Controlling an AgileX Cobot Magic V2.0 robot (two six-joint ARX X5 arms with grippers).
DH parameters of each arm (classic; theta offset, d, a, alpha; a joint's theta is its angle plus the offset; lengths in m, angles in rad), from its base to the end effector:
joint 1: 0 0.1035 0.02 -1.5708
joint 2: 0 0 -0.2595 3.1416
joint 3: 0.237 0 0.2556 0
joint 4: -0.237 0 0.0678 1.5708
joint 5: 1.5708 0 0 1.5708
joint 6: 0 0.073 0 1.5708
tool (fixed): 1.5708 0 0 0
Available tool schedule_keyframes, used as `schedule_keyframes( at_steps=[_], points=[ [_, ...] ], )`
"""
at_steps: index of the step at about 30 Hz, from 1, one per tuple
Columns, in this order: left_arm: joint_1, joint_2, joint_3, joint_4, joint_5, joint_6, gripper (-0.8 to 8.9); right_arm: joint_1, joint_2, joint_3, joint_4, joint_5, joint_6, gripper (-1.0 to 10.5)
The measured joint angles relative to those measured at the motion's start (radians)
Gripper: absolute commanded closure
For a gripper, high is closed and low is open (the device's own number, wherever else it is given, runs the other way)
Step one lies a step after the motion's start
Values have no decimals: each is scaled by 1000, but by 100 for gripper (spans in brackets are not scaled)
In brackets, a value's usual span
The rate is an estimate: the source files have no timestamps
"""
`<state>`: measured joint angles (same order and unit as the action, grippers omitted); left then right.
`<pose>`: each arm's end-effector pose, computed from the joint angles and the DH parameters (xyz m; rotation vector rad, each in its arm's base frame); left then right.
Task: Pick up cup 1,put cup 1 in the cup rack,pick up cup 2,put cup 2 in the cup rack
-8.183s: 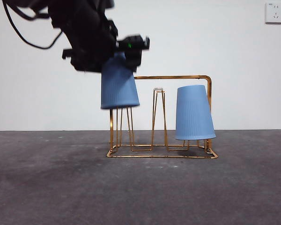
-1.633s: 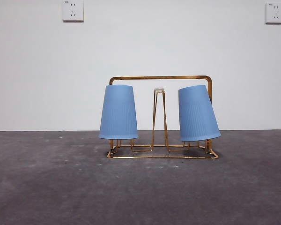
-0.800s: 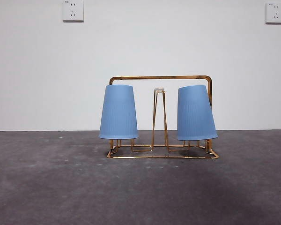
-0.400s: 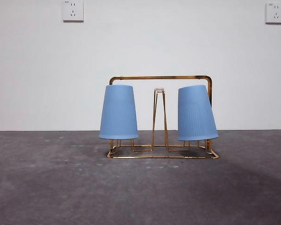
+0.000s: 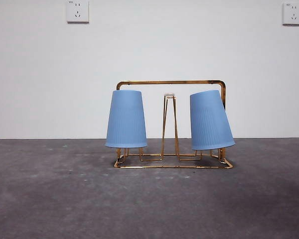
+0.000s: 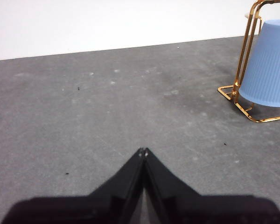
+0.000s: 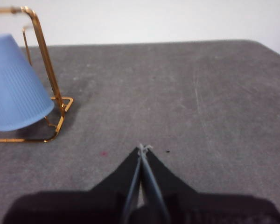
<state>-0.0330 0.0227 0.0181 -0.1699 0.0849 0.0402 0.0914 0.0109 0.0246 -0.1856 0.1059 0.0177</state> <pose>0.1474 -0.0111 0.1439 0.0355 0.1721 -0.1211 0.1465 0.0057 0.1457 0.0007 0.1709 -0.0160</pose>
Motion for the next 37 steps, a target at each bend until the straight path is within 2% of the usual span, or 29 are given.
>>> schedule_keyframes(
  at_steps=[7, 37],
  points=[
    [0, 2, 0, 0, 0, 0, 816, 0, -1, 0, -1, -9, 21, 944],
    [0, 10, 0, 0, 0, 0, 816, 0, -1, 0, -1, -9, 24, 944]
  ],
)
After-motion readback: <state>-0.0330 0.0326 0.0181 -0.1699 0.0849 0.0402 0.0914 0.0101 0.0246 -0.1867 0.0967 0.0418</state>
